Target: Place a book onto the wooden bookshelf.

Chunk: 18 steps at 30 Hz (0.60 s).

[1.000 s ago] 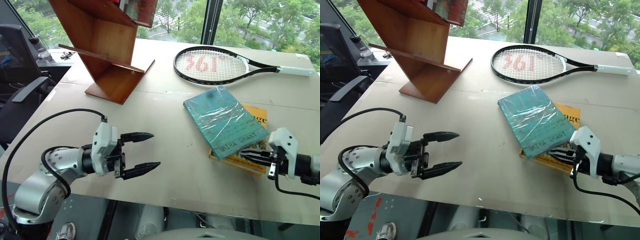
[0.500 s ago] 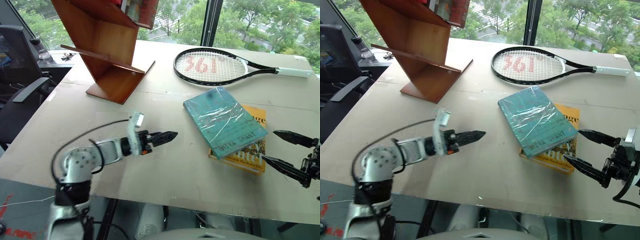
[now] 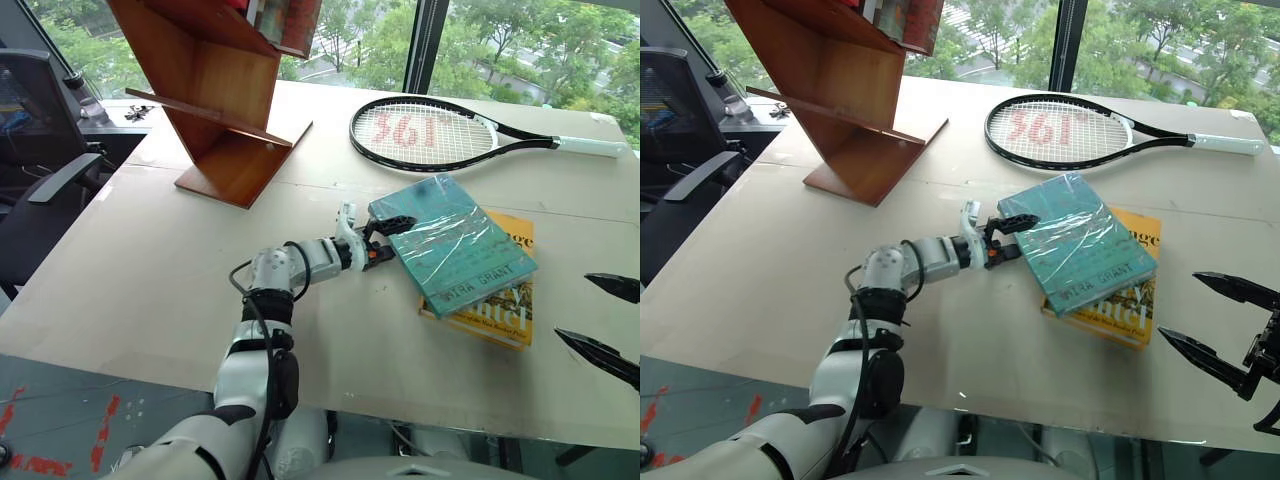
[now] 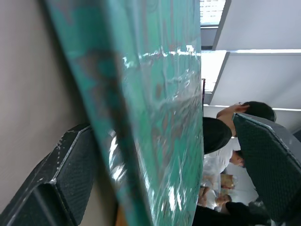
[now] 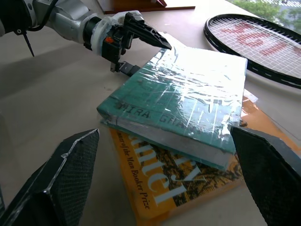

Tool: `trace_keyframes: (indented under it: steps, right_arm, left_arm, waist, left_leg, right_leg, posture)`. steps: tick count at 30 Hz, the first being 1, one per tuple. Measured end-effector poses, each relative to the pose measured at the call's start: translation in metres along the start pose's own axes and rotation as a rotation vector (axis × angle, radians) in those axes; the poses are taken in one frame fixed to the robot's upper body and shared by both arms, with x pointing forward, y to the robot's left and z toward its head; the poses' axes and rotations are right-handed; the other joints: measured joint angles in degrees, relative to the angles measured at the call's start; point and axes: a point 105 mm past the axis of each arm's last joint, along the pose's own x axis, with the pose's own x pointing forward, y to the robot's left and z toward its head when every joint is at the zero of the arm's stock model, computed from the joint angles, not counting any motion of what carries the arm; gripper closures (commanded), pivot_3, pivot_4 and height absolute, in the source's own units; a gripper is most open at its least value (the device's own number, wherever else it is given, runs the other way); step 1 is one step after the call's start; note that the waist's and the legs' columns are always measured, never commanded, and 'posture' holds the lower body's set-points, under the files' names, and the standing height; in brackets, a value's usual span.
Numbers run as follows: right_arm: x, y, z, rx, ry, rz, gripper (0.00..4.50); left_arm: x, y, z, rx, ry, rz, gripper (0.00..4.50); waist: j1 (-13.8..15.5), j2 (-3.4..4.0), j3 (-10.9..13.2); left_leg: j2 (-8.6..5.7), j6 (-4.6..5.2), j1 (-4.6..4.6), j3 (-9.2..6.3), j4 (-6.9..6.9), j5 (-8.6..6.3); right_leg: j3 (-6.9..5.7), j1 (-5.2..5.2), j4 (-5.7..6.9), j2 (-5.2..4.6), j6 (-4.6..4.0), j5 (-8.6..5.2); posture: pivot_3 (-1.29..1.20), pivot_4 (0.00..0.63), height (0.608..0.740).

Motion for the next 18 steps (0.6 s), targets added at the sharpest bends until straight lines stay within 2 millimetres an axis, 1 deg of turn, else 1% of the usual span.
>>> trace_keyframes:
  steps: [3, 6, 10, 14, 15, 16, 18]
  right_arm:
    - [0.0, 0.0, -0.001, 0.0, -0.009, -0.017, 0.07]
    - [0.001, 0.001, -0.001, 0.004, -0.021, -0.039, 0.0]
    - [0.003, 0.003, -0.001, 0.006, -0.024, -0.055, 0.0]
    - [0.006, 0.004, -0.004, 0.022, -0.025, -0.066, 0.0]
    - [0.007, 0.005, -0.005, 0.026, -0.024, -0.062, 0.0]
    - [0.009, 0.006, -0.006, 0.026, -0.027, -0.059, 0.0]
    - [0.013, 0.008, -0.004, 0.015, -0.044, -0.057, 0.0]
  left_arm:
    - [0.009, 0.0, -0.001, -0.007, -0.001, -0.013, 0.0]
    - [0.015, 0.001, -0.004, -0.011, 0.013, -0.035, 0.8]
    - [0.013, 0.004, -0.008, 0.001, 0.042, -0.079, 2.58]
    - [0.004, 0.002, -0.007, 0.007, 0.065, -0.133, 4.36]
    - [0.002, 0.001, -0.007, 0.006, 0.068, -0.143, 4.45]
    - [-0.003, 0.001, -0.004, 0.004, 0.066, -0.149, 4.45]
    - [-0.019, 0.002, -0.004, 0.007, 0.076, -0.173, 4.45]
  waist:
    - [0.1, 0.03, -0.1]
    - [0.5, 0.12, -0.1]
    - [0.5, 0.27, -0.2]
    - [0.4, 0.3, -0.2]
    - [0.3, 0.31, -0.3]
    - [0.2, 0.31, -0.3]
    - [-0.6, 0.31, -0.3]
  left_leg:
    - [0.0, 0.0, 0.0, -0.04, -0.01, 0.0]
    - [-0.02, 0.0, 0.0, -0.04, -0.01, 0.0]
    - [-0.02, 0.0, 0.0, -0.04, -0.01, 0.0]
    - [0.01, 0.0, 0.0, -0.04, -0.01, 0.0]
    - [0.01, 0.01, 0.0, -0.04, -0.01, 0.0]
    - [0.04, 0.0, -0.01, -0.04, -0.02, 0.0]
    - [0.11, 0.0, -0.02, -0.01, -0.12, -0.01]
  right_leg:
    - [-0.04, 0.0, 0.0, 0.0, -0.01, 0.0]
    - [-0.05, 0.01, 0.0, -0.04, -0.02, -0.01]
    - [-0.05, 0.0, -0.01, -0.05, -0.02, -0.01]
    - [-0.05, 0.0, -0.01, -0.05, -0.03, -0.02]
    - [-0.05, 0.0, -0.01, -0.05, -0.03, -0.02]
    - [-0.04, -0.02, -0.01, -0.06, -0.03, -0.01]
    - [0.0, -0.08, 0.0, -0.06, -0.02, -0.01]
  posture:
    - [0.0, 0.15, 0.739]
    - [0.0, 0.15, 0.739]
    - [0.0, 0.15, 0.739]
    - [0.0, 0.15, 0.739]
    - [0.0, 0.15, 0.739]
    - [0.0, 0.15, 0.739]
    - [0.0, 0.15, 0.739]
